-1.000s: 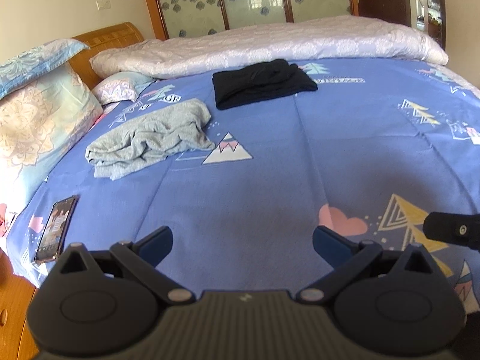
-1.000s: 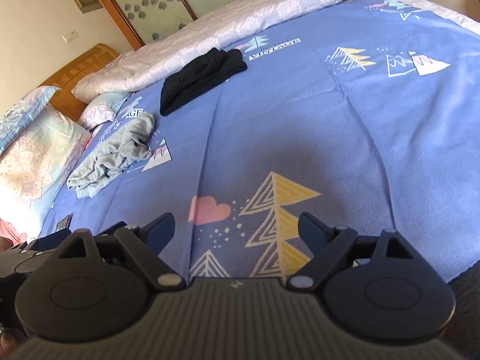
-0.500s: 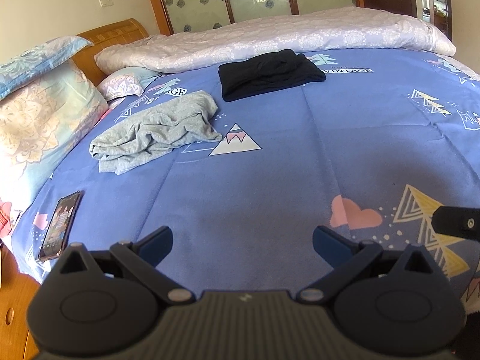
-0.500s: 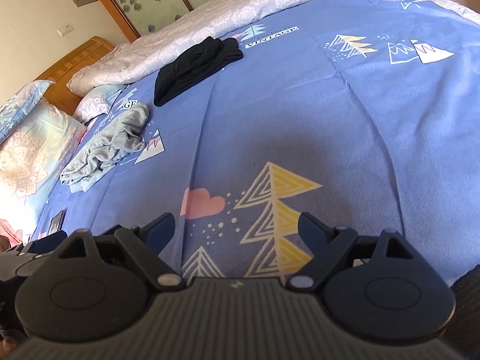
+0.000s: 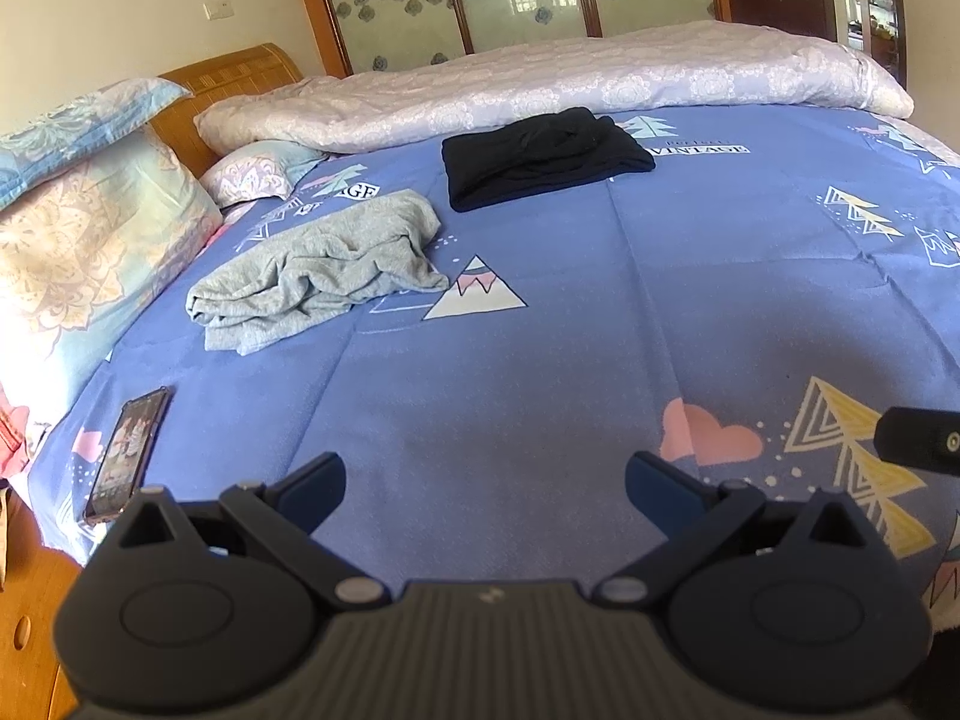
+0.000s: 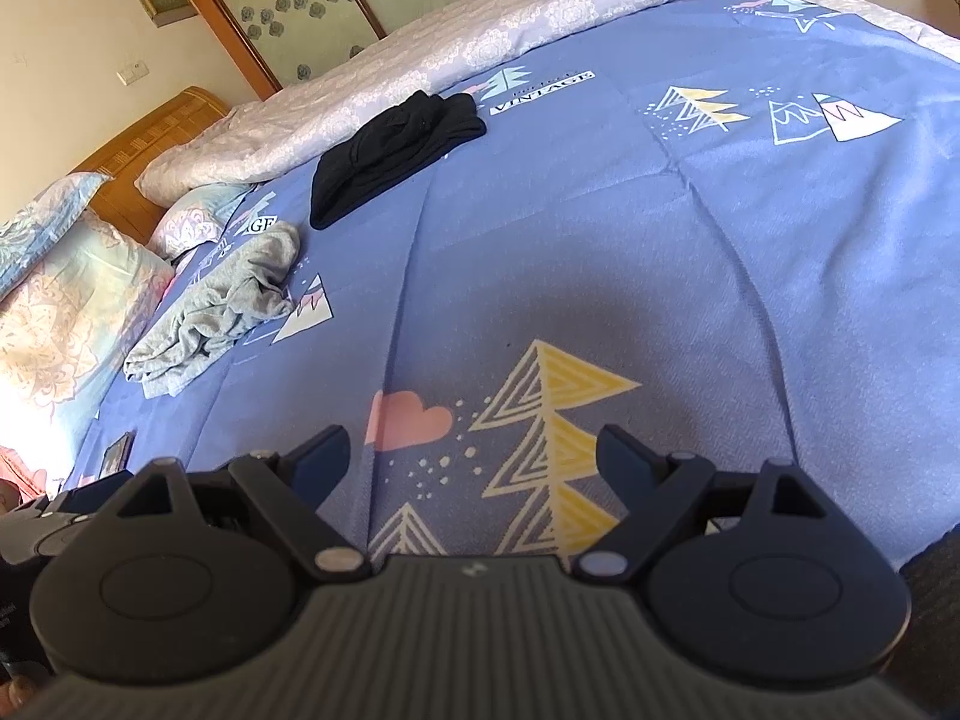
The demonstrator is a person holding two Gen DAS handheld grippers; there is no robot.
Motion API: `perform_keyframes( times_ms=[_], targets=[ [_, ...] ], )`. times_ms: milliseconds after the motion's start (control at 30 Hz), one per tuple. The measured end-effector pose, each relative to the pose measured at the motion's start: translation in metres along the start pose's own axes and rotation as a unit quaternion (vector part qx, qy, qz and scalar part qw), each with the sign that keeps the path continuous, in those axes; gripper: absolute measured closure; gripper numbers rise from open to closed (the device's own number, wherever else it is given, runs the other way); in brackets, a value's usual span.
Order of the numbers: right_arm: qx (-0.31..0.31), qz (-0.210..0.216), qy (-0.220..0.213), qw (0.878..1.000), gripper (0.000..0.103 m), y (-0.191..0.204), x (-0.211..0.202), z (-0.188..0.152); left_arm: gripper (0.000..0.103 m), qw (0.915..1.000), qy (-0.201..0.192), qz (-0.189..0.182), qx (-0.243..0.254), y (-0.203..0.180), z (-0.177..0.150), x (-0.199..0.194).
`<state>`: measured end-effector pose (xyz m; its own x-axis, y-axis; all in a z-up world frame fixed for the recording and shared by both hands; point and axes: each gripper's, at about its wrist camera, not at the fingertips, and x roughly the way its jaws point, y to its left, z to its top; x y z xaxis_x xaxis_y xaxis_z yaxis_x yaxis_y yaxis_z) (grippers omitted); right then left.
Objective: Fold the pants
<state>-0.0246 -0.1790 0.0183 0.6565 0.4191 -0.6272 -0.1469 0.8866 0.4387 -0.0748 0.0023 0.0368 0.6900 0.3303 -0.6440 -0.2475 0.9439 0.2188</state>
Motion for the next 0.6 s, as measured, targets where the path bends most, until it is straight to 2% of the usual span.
perform_keyframes(
  times_ms=[433, 600],
  targets=[
    [0.002, 0.000, -0.003, 1.000, 0.012, -0.0002, -0.0009, 0.0003, 0.000, 0.9995, -0.021, 0.022, 0.013, 0.0011, 0.0023, -0.0022],
    [-0.006, -0.001, -0.023, 1.000, 0.012, 0.0024, -0.0064, 0.0005, 0.000, 0.9992, -0.023, 0.029, 0.016, 0.0020, 0.0020, -0.0016]
  ],
)
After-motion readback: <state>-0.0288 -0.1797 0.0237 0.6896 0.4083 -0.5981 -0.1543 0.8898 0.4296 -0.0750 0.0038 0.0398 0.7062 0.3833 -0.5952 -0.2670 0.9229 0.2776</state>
